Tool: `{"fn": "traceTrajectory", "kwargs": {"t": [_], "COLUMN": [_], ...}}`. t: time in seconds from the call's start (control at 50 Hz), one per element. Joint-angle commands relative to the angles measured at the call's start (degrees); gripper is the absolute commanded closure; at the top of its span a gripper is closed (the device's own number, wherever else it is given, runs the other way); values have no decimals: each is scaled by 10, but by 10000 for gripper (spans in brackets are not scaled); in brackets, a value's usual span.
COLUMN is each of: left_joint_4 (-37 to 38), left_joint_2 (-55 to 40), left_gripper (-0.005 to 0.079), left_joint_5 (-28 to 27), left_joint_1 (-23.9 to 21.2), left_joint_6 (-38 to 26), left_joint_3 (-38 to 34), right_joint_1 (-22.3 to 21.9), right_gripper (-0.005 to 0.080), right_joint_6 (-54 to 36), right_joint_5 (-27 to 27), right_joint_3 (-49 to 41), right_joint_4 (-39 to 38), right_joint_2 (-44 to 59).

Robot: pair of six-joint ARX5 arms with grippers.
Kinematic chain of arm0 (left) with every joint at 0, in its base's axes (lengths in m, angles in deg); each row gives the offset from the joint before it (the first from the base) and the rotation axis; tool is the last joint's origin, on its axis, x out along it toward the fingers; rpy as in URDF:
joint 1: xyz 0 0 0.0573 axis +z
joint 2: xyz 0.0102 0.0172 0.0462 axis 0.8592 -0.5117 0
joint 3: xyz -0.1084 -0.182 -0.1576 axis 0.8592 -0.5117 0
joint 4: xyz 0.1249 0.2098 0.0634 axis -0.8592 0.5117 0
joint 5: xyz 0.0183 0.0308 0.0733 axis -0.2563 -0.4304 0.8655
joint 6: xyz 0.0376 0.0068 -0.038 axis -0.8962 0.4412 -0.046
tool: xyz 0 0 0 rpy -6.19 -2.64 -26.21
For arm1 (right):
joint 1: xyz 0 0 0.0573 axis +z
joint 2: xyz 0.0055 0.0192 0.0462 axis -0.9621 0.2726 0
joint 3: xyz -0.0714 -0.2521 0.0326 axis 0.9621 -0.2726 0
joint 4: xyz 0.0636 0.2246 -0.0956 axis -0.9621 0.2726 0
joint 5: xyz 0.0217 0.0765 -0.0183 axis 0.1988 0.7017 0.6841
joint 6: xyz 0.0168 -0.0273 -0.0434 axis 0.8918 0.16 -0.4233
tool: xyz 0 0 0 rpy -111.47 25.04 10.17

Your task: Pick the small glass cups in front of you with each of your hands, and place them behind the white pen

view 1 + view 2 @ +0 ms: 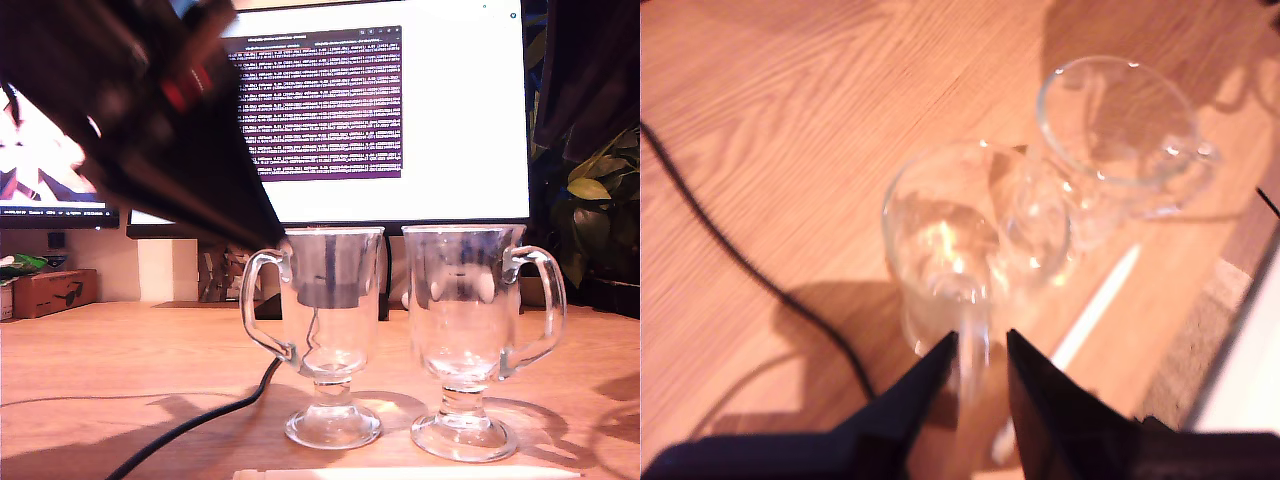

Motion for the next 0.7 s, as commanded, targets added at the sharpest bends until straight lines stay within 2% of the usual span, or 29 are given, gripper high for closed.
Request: {"fn": "traceTrajectory", "kwargs": {"t": [0.0,0.04,0.12,0.14,0.36,0.56,0.68], "left_joint_4": [22,39,66,70,75,41,20], "left_joint_2": [12,21,39,45,99,133,166], "left_gripper": [614,631,748,773,763,763,763], "left_joint_5": [10,22,55,65,149,152,149], "left_joint_1": [3,4,6,7,30,82,114], "left_joint_6": [0,-2,-11,-11,-12,-11,-15], "left_joint_3": [-3,-3,-3,-3,-4,-25,-67], "right_joint_1": [0,-2,-6,-7,-11,-13,-35], "right_gripper": [575,615,759,766,757,757,757], "right_joint_6": [4,4,4,4,-24,-42,-47], "right_joint_5": [-7,-19,-50,-58,-194,-242,-279], "right_joint_3": [5,5,5,5,4,1,-22], "right_joint_4": [0,3,8,7,-35,-99,-128], "right_joint_2": [1,1,1,1,-1,-14,-31]}}
